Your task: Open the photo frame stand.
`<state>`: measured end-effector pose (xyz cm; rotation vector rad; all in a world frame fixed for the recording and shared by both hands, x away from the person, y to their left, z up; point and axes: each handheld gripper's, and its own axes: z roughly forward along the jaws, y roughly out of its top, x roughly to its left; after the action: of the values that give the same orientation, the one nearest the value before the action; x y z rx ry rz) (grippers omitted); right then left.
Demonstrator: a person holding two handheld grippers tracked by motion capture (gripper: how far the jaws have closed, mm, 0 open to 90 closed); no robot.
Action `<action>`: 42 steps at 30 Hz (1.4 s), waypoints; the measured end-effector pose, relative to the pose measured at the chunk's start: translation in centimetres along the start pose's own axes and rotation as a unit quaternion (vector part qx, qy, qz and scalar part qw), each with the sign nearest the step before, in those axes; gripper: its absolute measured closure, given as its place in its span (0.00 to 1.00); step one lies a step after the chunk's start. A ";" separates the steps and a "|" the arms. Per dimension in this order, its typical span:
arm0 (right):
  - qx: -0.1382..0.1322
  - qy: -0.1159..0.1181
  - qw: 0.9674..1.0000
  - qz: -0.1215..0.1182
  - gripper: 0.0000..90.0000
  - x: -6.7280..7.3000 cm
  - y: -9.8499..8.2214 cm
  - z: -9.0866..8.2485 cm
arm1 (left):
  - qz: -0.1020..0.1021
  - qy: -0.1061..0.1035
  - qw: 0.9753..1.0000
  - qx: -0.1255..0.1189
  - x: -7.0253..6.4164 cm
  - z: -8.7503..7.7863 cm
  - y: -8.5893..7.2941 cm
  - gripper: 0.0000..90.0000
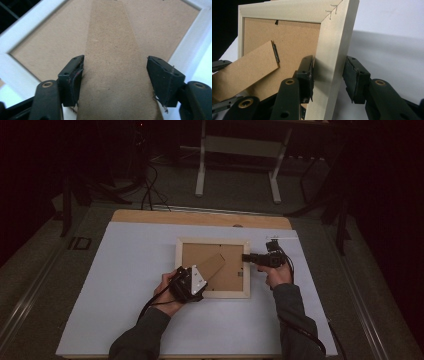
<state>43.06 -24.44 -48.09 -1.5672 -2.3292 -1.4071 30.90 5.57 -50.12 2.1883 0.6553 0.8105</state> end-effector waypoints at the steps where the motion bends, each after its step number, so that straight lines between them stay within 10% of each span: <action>1: -0.001 -0.001 1.000 -0.001 0.68 0.0 0.0 0.0 | -0.009 -0.009 1.000 0.000 0.2 0.0 0.0 0.35; 12: -0.007 -0.004 1.000 -0.008 0.68 0.3 -0.1 -0.3 | -0.095 -0.075 0.993 0.000 1.9 0.0 -0.2 0.34; 28: -0.016 -0.007 1.000 -0.026 0.68 1.0 -0.2 -0.7 | -0.179 -0.180 0.967 0.008 3.7 0.4 -0.9 0.47; 37: -0.020 -0.010 0.999 -0.040 0.68 1.4 -0.1 -1.1 | -0.166 -0.189 0.968 0.021 3.5 0.5 -0.9 0.56; 42: -0.025 -0.011 0.998 -0.048 0.69 1.8 0.0 -1.3 | -0.170 -0.205 0.964 0.024 3.7 0.4 -0.8 0.61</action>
<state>41.57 -23.98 -46.55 -1.5109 -2.4303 -1.4871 33.51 8.25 -49.69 2.1129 0.8092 0.1561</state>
